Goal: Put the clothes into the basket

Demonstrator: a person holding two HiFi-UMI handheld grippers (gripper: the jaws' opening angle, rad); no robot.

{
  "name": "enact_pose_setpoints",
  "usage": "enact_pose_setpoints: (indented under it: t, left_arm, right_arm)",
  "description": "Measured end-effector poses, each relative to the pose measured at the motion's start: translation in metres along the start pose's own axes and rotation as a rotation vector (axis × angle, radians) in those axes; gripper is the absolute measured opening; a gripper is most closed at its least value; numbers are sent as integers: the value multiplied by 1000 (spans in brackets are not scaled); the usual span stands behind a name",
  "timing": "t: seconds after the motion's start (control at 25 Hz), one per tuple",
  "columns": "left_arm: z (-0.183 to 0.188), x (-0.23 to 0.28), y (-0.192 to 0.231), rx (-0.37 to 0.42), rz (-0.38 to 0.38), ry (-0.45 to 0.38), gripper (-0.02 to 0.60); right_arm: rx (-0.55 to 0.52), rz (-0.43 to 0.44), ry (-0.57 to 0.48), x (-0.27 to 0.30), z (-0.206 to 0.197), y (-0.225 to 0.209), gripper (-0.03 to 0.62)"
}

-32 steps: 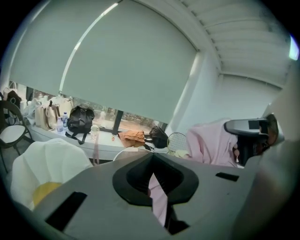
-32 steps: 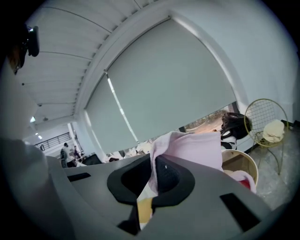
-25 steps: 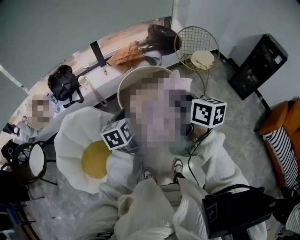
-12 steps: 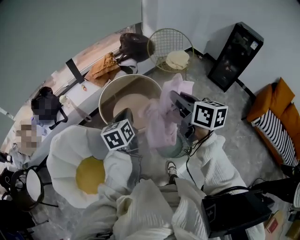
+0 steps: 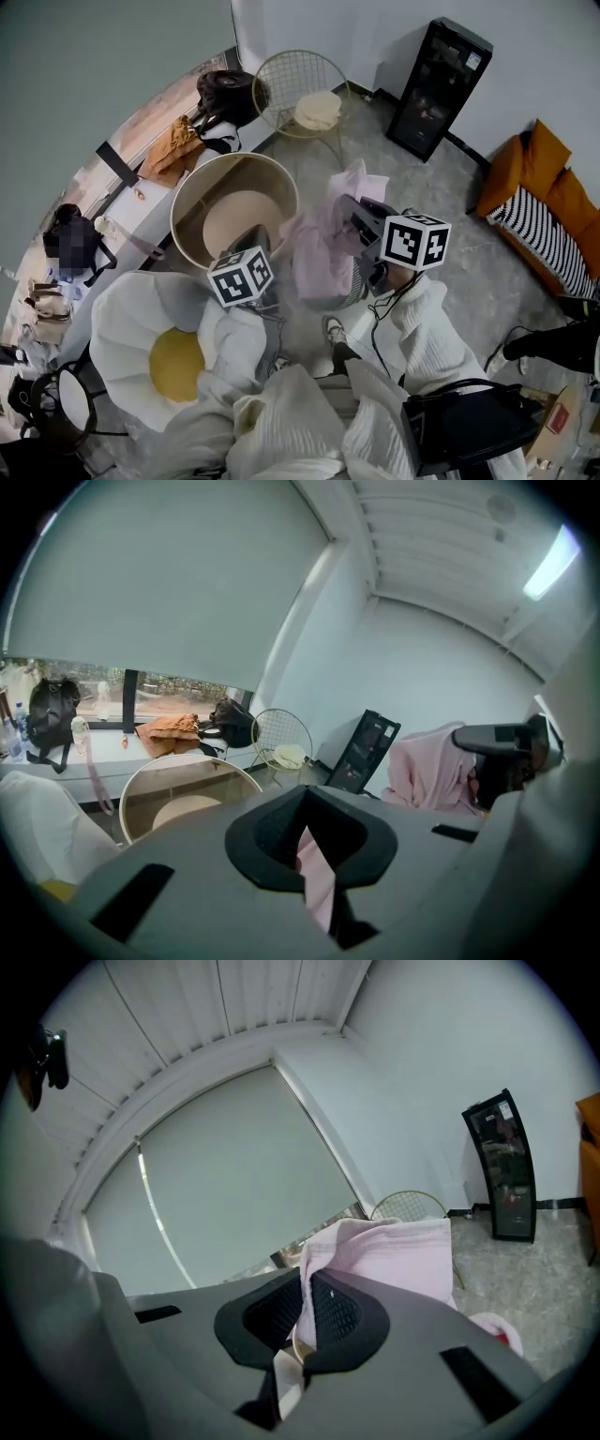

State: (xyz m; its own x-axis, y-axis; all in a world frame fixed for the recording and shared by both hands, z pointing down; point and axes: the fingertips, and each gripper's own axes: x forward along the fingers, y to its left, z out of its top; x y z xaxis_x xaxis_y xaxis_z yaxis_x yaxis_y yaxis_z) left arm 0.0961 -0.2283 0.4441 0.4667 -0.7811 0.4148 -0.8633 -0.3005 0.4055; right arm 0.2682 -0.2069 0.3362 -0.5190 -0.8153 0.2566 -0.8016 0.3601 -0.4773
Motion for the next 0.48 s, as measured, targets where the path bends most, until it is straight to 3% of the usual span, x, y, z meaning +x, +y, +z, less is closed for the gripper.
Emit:
enact_pose_setpoints:
  t: [0.48]
  left_arm:
    - [-82, 57, -53, 62, -32, 191, 6]
  right_arm:
    - [173, -87, 93, -18, -85, -104, 31]
